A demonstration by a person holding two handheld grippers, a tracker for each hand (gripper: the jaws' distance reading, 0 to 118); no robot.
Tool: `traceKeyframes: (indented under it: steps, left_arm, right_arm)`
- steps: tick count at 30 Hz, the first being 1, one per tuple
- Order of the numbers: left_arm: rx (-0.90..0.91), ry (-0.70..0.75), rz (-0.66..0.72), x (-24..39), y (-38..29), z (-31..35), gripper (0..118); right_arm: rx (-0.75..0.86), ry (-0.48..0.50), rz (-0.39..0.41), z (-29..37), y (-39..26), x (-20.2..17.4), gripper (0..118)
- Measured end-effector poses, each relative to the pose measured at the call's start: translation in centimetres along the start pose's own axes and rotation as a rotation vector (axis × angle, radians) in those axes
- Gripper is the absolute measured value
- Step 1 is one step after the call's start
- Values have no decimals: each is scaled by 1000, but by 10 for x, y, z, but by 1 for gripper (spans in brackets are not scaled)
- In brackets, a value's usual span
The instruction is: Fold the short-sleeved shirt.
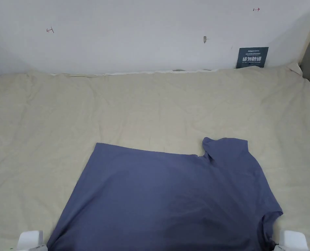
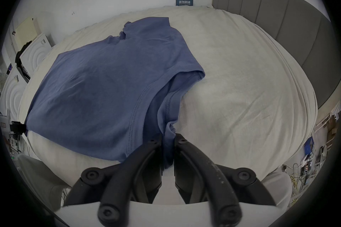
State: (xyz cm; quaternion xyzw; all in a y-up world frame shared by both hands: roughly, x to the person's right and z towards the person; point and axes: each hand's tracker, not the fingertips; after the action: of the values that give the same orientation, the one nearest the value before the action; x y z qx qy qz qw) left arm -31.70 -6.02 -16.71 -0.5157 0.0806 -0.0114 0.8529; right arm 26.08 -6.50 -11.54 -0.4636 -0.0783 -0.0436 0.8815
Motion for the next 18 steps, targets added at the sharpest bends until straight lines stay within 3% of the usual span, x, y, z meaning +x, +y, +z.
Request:
traceKeyframes:
  steps: [2,5,6,8,18]
  left_arm:
    - [8,41,-28,7,7,5,20]
    - [96,59,-42,15,23,24,102]
    - [126,31,-24,18,32,33,118]
    - [243,-51,26,26,52,61,114]
    - [831,-145,68,84,108,188,111]
  right_arm:
    - [8,-18,28,9,11,-7,28]
    - [133,-21,53,34,36,-14,72]
    - [172,-24,52,43,45,-16,90]
    - [274,-31,66,68,68,-25,108]
    - [703,-62,109,172,128,-56,108]
